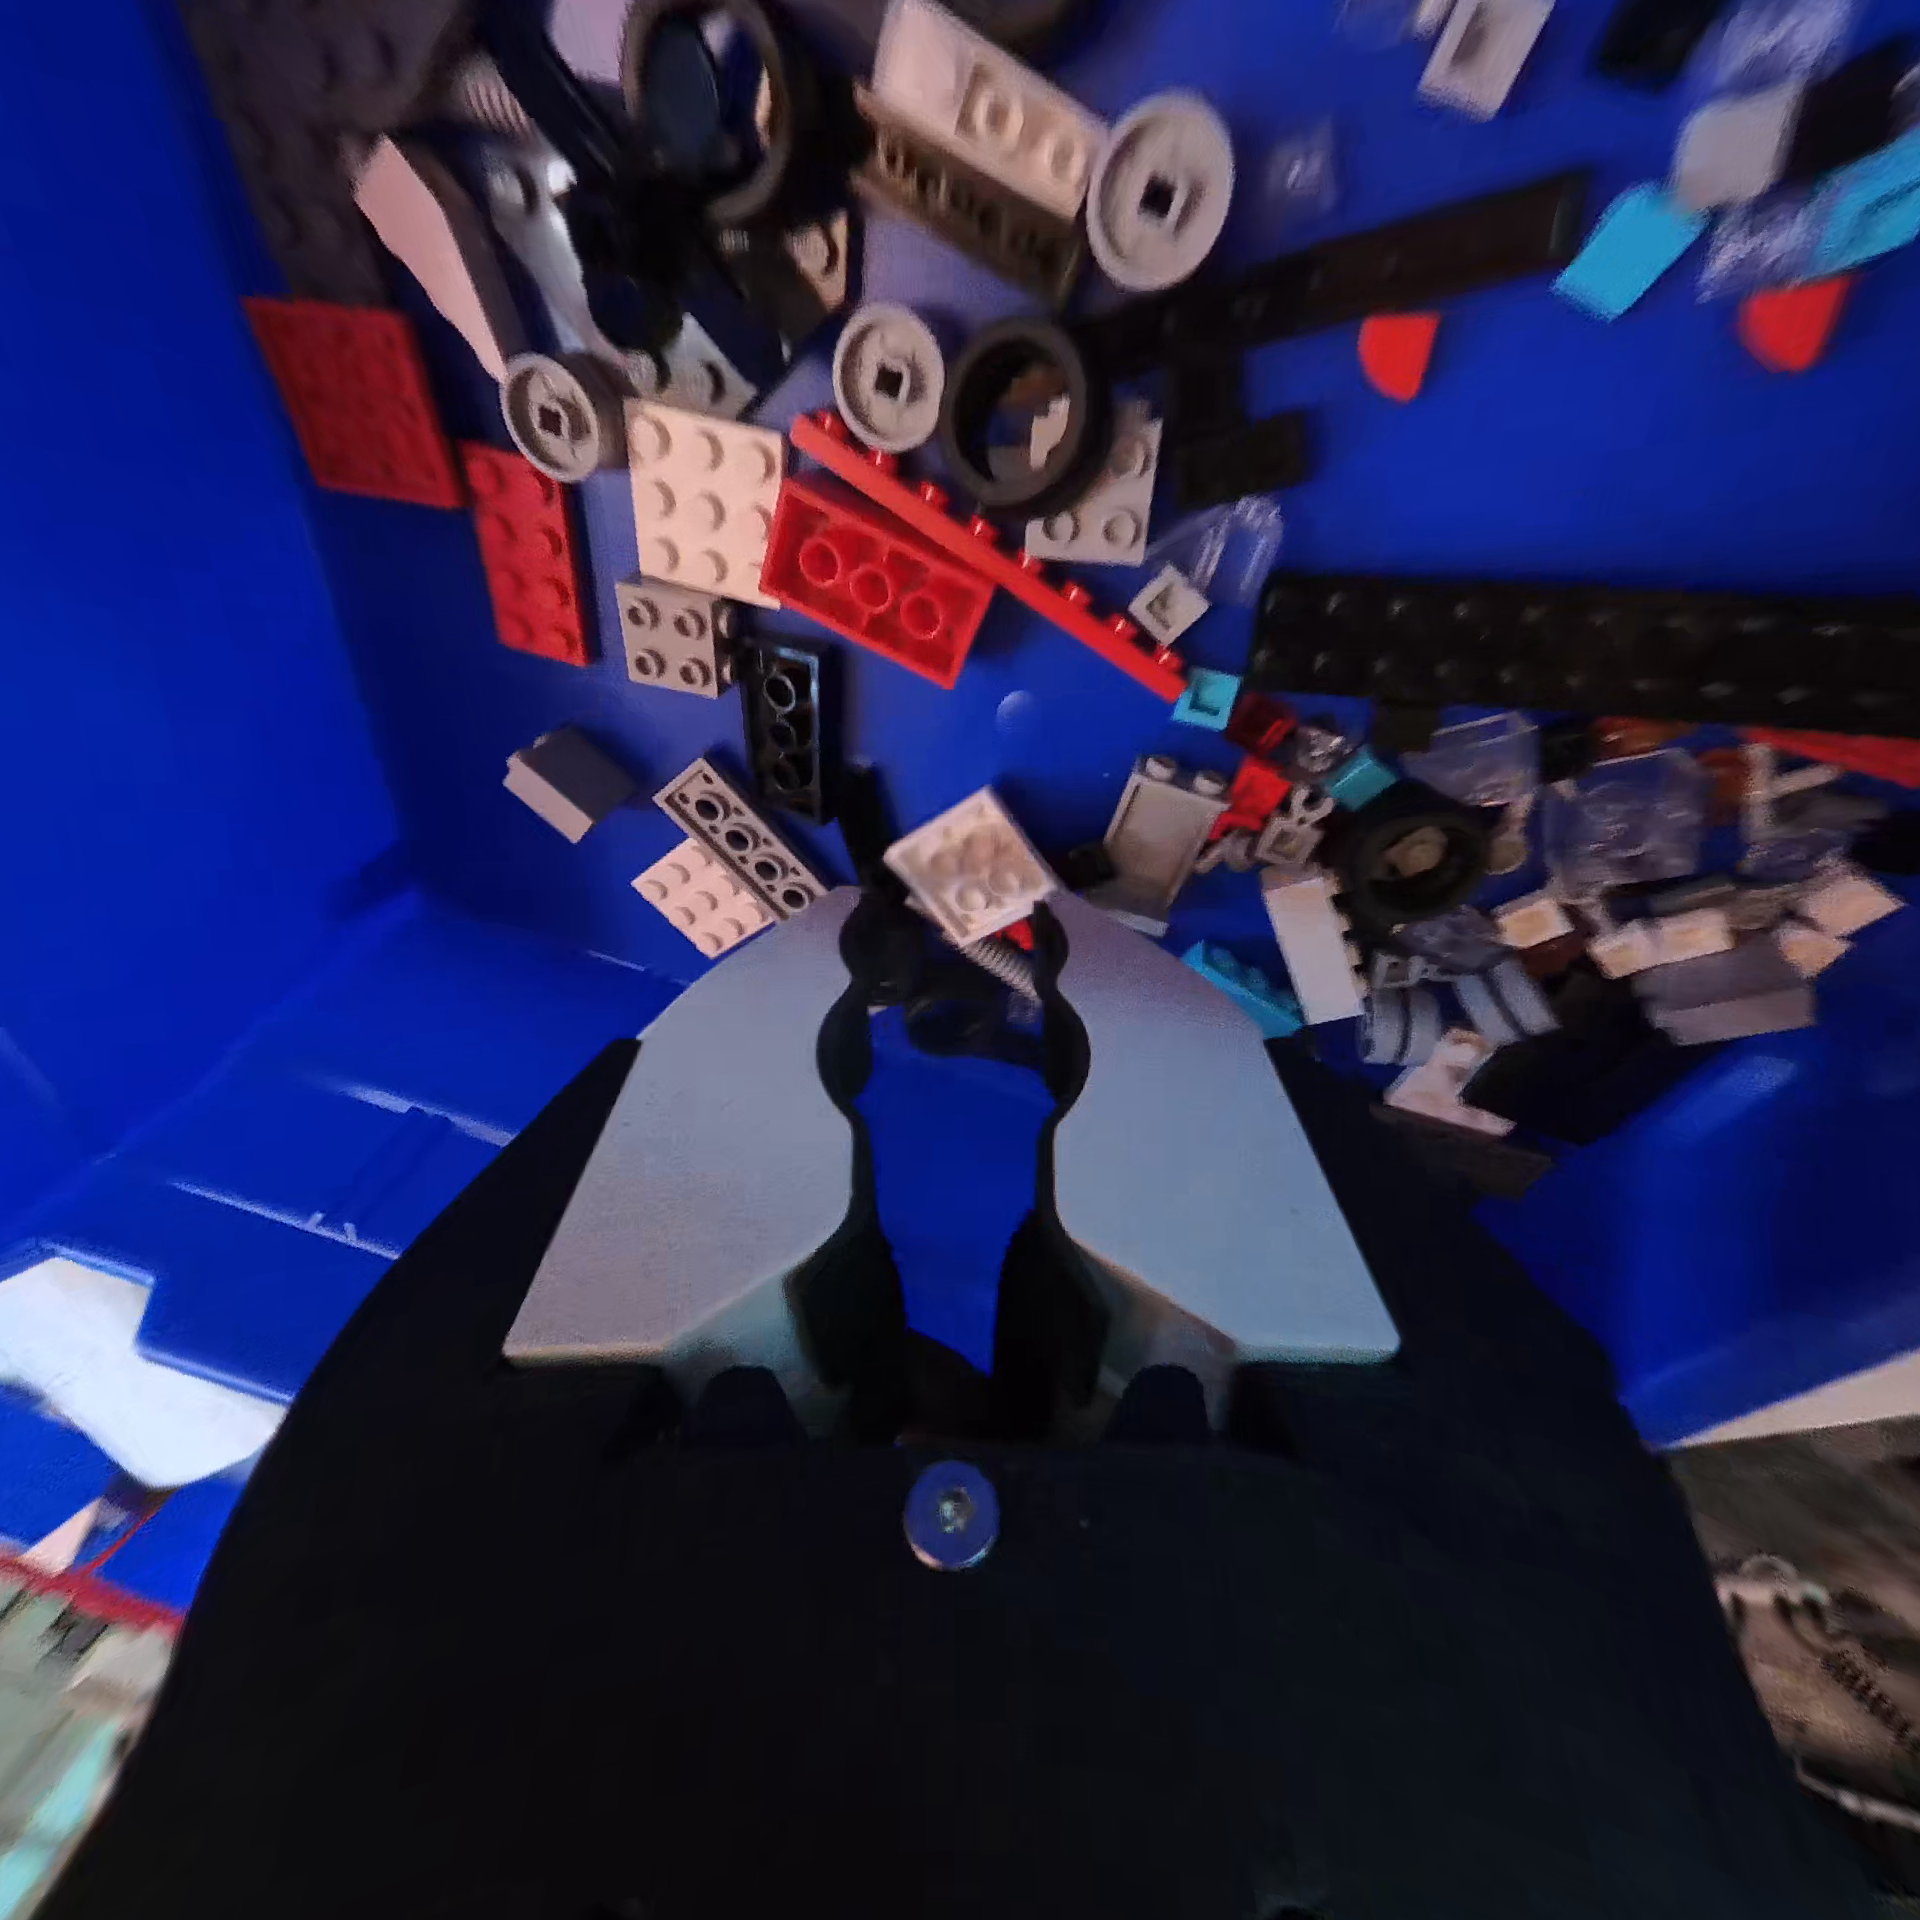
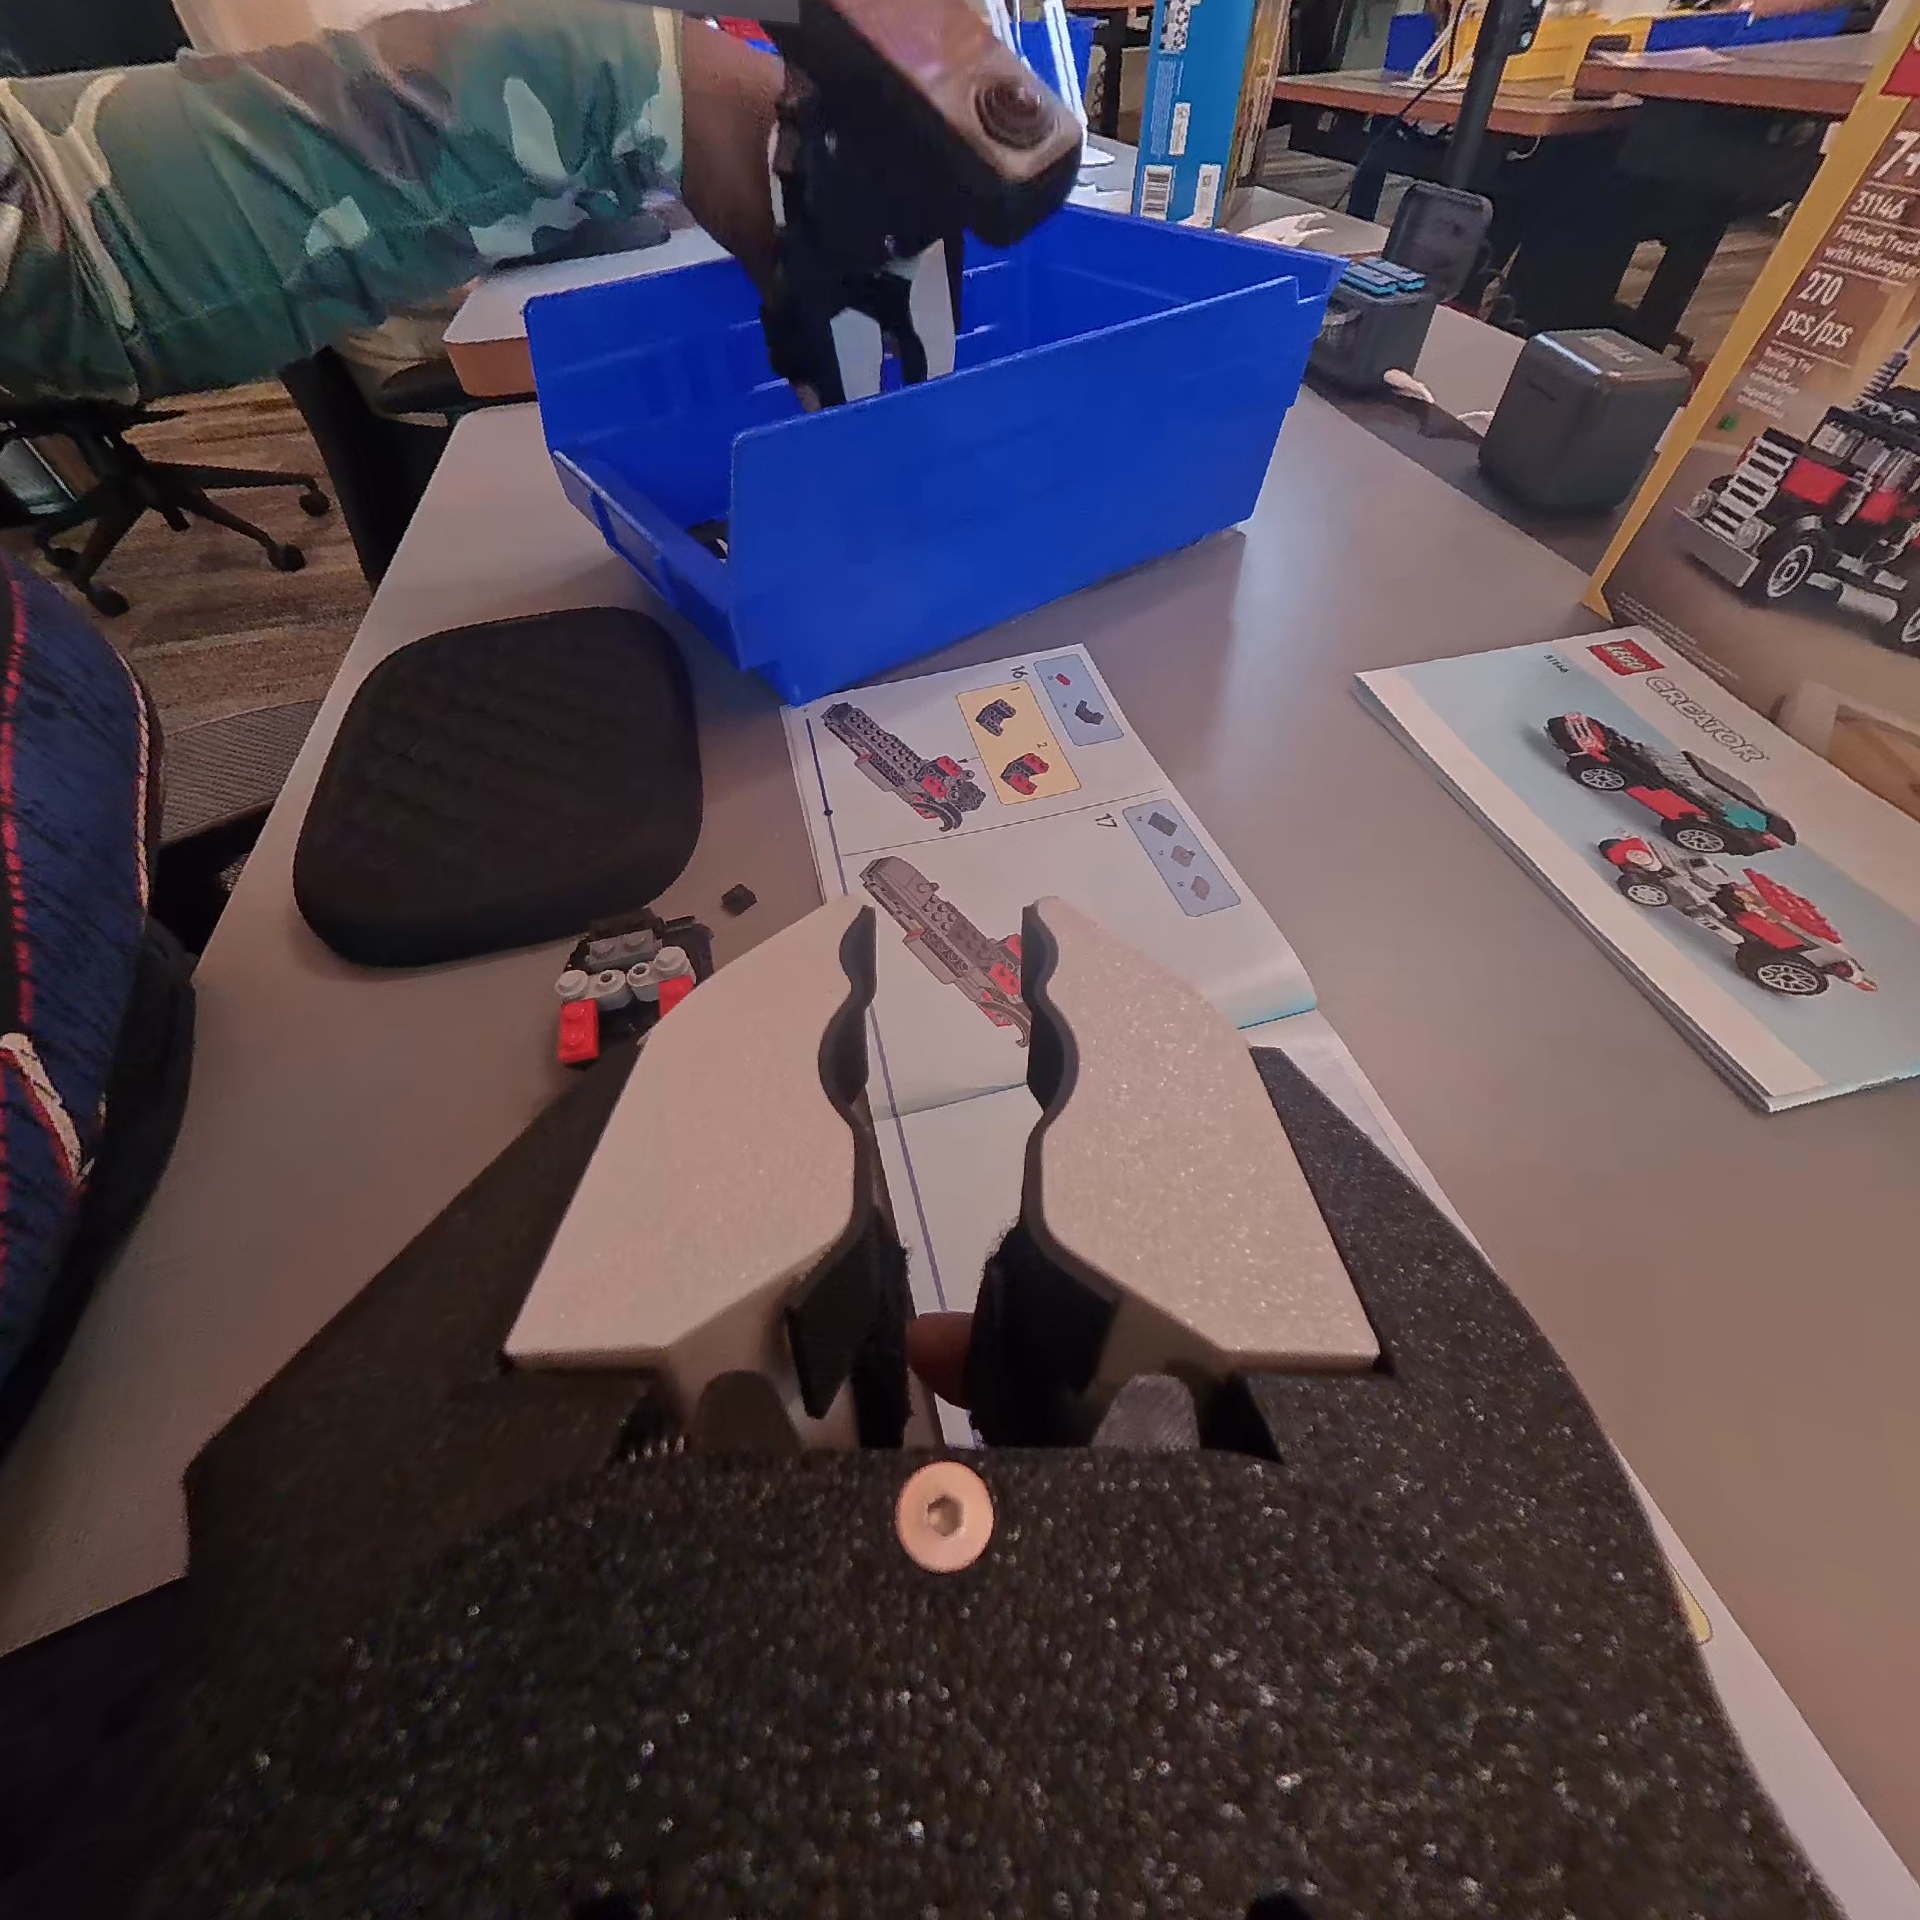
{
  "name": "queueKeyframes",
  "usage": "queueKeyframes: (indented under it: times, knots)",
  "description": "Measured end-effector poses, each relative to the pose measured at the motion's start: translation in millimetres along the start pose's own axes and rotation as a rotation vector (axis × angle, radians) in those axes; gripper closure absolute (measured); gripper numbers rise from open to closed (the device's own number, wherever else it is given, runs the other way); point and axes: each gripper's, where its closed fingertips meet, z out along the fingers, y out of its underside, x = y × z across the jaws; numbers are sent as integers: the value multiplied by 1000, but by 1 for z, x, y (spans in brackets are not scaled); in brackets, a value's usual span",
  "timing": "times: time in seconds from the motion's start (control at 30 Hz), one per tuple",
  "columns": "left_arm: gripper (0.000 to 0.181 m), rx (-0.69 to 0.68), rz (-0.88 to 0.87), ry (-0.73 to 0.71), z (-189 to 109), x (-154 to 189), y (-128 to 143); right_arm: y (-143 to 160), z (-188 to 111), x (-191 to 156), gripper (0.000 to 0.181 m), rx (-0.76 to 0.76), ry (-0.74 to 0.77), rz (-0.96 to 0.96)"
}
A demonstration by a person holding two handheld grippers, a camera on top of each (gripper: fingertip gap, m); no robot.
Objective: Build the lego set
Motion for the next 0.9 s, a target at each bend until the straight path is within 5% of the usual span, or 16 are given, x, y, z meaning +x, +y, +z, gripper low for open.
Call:
queueKeyframes:
  times: [0.27, 0.47, 0.9]
  knots:
    - [176, -62, -3, 27, 12, -5, 7, -1, -2, 2, 155, 4, 17, -7]
    - [176, 69, -35, -109, -14, -21, -7, 1, -1, 2, 156, -4, 17, -6]
    - [162, 162, -50, -53, -14, 1, -36, -1, -1, 0, 156, 4, 16, -15]
